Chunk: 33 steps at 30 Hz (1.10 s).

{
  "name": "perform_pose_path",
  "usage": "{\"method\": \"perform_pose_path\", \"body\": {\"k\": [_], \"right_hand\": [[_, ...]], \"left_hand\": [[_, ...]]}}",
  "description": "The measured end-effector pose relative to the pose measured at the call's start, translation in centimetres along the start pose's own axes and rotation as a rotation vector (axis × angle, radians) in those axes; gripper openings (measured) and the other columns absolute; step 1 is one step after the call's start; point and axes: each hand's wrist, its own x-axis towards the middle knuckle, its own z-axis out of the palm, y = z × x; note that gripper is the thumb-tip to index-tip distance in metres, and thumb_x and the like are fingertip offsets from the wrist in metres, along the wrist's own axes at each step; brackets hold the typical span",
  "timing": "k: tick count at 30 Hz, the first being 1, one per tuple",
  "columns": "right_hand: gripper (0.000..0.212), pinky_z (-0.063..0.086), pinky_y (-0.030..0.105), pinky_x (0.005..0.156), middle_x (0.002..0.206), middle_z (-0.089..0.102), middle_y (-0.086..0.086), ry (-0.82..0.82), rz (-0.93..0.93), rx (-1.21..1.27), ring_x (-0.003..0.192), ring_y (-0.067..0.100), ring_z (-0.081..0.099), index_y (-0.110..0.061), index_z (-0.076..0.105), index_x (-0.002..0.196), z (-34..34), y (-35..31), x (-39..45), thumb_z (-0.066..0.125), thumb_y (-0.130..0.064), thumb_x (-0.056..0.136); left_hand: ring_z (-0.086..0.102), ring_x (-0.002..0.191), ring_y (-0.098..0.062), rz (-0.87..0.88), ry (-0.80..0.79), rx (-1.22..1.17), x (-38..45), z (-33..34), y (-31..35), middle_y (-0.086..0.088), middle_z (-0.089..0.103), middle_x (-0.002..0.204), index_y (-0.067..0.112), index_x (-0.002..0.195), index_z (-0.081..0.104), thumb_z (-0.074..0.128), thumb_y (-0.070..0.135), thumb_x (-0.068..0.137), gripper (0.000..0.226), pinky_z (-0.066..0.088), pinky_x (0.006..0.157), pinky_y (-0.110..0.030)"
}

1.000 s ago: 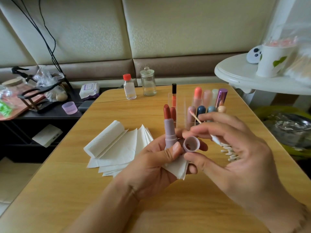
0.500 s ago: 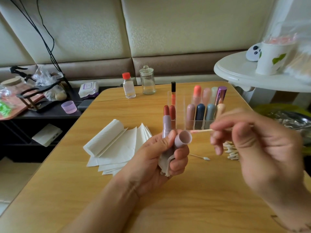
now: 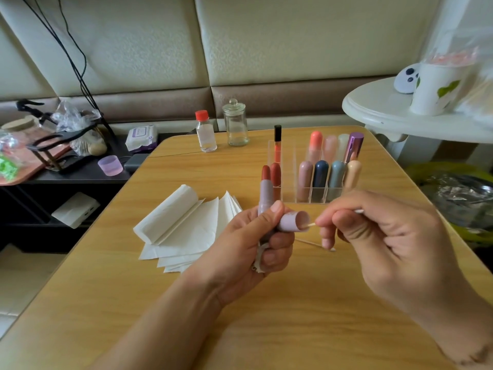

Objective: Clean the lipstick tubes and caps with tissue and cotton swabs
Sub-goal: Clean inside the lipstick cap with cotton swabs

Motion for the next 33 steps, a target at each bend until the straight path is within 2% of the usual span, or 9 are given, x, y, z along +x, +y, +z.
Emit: {"method": "perform_pose_path", "body": {"k": [3,7,10,16,19,23,27,30,33], "right_hand": [[0.025,0.046,0.015,0.064,0.073,0.067,-0.007,0.0,0.013,0.019,0.069,0.01,0.067,-0.011,0.073,0.089,-0.1,0.1,0.1,0.053,-0.022,0.1],[0.019,0.053,0.023,0.067,0.077,0.069,-0.003,0.057,-0.075,-0.16,0.076,0.008,0.069,-0.006,0.076,0.091,-0.3,0.3,0.0,0.058,-0.009,0.096],[0.021,0.053,0.022,0.066,0.073,0.068,-0.002,0.073,-0.097,-0.199,0.072,0.007,0.067,-0.005,0.076,0.088,0.0,0.1,-0.2,0.057,-0.009,0.096],[0.026,0.043,0.011,0.063,0.07,0.066,-0.01,0.054,0.025,-0.016,0.066,0.004,0.064,-0.009,0.073,0.084,0.7,-0.7,-0.3,0.053,-0.018,0.099],[0.023,0.047,0.014,0.063,0.072,0.068,-0.007,0.041,0.029,0.046,0.067,0.009,0.067,-0.01,0.074,0.088,0.9,-0.7,-0.3,0.055,-0.017,0.098],[0.014,0.054,0.021,0.065,0.077,0.07,-0.003,0.048,-0.03,-0.069,0.072,0.009,0.068,-0.012,0.075,0.097,0.2,-0.1,-0.1,0.061,-0.01,0.096],[0.016,0.053,0.022,0.065,0.075,0.07,-0.001,0.078,-0.06,-0.267,0.067,0.009,0.065,-0.008,0.077,0.091,-0.1,0.5,-0.3,0.063,-0.002,0.091],[0.018,0.05,0.02,0.061,0.069,0.066,-0.003,0.075,-0.036,-0.277,0.063,0.007,0.064,-0.008,0.076,0.087,0.3,0.2,-0.5,0.06,-0.009,0.095],[0.024,0.045,0.013,0.056,0.066,0.066,-0.009,0.052,0.049,-0.103,0.06,0.004,0.063,-0.013,0.074,0.085,0.9,-0.2,-0.6,0.055,-0.02,0.098]], "left_hand": [[0.033,0.047,-0.005,0.003,-0.002,0.02,0.0,0.0,0.0,0.004,0.035,0.06,0.019,0.078,0.074,0.046,0.034,0.093,0.035,0.021,0.047,-0.018],[0.032,0.047,-0.005,0.01,-0.001,0.044,0.0,-0.1,0.2,0.004,0.035,0.06,0.018,0.081,0.074,0.046,0.034,0.094,0.035,0.021,0.048,-0.019],[0.033,0.048,-0.006,0.033,0.021,0.045,0.0,-0.2,0.2,0.004,0.037,0.061,0.016,0.083,0.074,0.046,0.034,0.094,0.035,0.023,0.048,-0.018],[0.045,0.053,-0.011,0.08,0.04,0.024,0.1,-0.4,0.0,-0.003,0.049,0.067,0.005,0.095,0.058,0.048,0.025,0.093,0.022,0.033,0.048,-0.018],[0.047,0.056,-0.014,0.09,0.05,0.041,0.1,-0.6,-0.3,-0.006,0.05,0.07,0.007,0.096,0.056,0.049,0.022,0.093,0.016,0.036,0.05,-0.019],[0.044,0.057,-0.015,0.1,0.068,0.154,0.0,-0.6,-0.4,-0.005,0.048,0.069,0.009,0.096,0.056,0.05,0.022,0.092,0.014,0.032,0.054,-0.023],[0.043,0.058,-0.014,0.131,0.086,0.183,0.1,-0.7,-0.3,-0.005,0.047,0.07,0.009,0.095,0.056,0.05,0.021,0.093,0.014,0.033,0.054,-0.022],[0.044,0.06,-0.015,0.16,0.105,0.189,0.1,-0.9,-0.3,-0.006,0.052,0.074,0.01,0.097,0.057,0.051,0.021,0.092,0.013,0.036,0.055,-0.021],[0.045,0.06,-0.015,0.169,0.125,0.21,0.1,-1.0,-0.4,-0.002,0.052,0.07,0.01,0.099,0.057,0.051,0.021,0.092,0.014,0.037,0.056,-0.021]]}}
